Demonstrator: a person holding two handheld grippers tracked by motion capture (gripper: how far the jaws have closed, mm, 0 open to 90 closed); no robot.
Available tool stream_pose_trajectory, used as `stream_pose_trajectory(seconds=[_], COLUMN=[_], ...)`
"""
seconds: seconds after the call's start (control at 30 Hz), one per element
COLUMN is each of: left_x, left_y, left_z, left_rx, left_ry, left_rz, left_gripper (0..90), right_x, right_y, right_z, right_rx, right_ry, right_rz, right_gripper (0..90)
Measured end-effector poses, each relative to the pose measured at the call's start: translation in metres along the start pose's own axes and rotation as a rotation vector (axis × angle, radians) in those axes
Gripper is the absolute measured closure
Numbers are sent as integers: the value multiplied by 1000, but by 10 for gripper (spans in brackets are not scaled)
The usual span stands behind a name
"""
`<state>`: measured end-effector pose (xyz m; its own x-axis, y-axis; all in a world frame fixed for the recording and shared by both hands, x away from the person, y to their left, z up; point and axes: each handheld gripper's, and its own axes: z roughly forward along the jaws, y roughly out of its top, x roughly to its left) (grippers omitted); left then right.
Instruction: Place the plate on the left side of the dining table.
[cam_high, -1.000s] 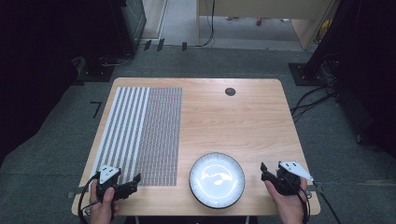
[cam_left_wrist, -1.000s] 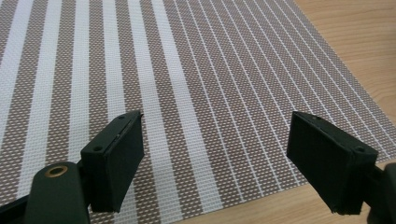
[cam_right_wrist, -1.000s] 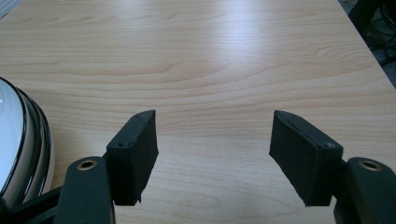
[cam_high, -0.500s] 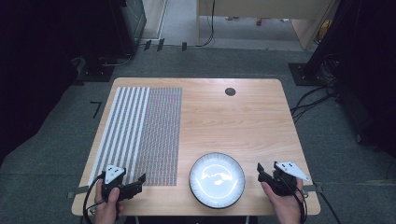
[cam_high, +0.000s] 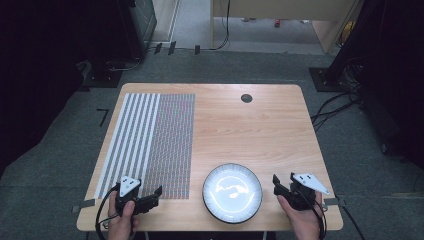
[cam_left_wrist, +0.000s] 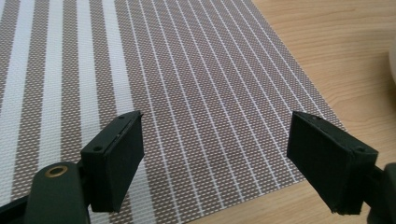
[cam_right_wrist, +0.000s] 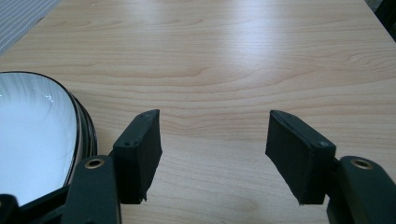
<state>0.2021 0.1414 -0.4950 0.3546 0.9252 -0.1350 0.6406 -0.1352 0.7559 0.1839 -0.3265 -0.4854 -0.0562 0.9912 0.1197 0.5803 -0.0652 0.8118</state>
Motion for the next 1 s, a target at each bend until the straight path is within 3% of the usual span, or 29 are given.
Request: stream_pose_trajectory(seconds=[0.27, 0.67, 1.0], left_x=[-15, -47, -69], left_y=[2, 9, 16], left_z=[4, 12, 21], left_rx=[-5, -12, -11], left_ry=[-34, -67, -112], left_rz=[-9, 38, 43], left_gripper=[189, 189, 189], right_x=[3, 8, 12], right_y=[0, 1, 1], right_z=[-1, -5, -6], right_rx=[-1, -17, -17], right_ry=[16, 42, 75], right_rz=[6, 6, 4], right_gripper=[362, 390, 421])
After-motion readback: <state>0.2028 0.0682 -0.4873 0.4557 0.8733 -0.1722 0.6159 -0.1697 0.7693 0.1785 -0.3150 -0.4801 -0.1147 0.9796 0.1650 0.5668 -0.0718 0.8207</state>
